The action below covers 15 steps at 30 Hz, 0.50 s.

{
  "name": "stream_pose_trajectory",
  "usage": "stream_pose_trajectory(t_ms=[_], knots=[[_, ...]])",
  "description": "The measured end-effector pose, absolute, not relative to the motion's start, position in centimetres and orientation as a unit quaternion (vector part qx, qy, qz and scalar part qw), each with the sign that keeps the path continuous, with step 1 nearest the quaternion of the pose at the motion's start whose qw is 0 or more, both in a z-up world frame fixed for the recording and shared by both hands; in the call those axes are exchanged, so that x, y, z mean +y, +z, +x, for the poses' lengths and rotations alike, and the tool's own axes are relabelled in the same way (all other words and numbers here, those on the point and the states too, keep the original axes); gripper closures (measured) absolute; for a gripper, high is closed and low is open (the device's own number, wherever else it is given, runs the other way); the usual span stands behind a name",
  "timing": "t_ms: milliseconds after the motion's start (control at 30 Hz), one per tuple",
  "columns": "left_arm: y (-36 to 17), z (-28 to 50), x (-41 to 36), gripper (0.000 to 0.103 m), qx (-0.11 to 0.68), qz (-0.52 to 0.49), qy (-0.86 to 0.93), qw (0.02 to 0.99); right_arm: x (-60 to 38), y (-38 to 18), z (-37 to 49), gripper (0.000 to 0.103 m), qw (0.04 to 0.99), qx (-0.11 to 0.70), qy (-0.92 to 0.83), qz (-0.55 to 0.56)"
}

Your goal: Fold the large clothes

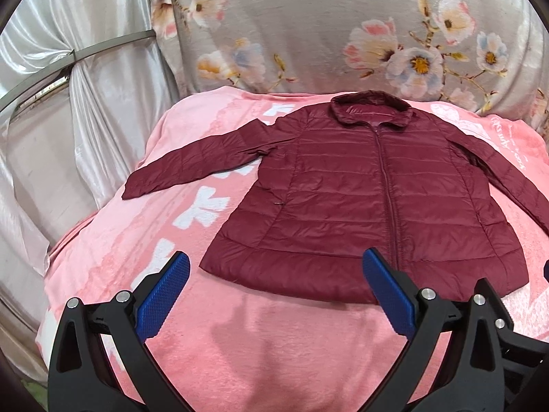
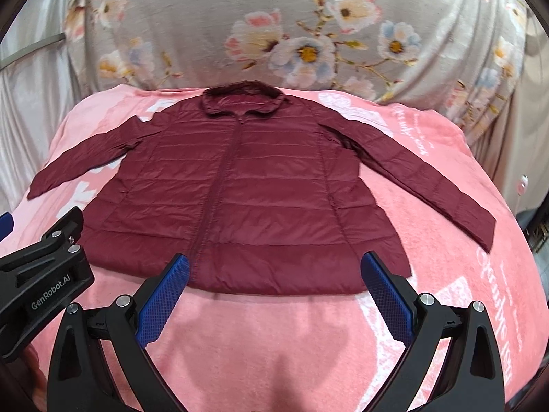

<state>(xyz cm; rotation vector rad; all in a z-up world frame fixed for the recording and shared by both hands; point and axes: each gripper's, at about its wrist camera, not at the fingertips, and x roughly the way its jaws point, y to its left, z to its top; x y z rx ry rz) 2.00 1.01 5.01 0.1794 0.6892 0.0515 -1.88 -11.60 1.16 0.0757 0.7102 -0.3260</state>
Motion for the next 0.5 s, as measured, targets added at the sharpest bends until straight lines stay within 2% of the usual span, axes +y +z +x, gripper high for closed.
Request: stream_pose_trajectory(t_ms=[500], knots=[[3.9,5.0,1.1,0.005,0.353,0.082,0.003,0.932,-11.7,0.7,-0.2,0.005,0.917,0.355,-0.178,0.04]])
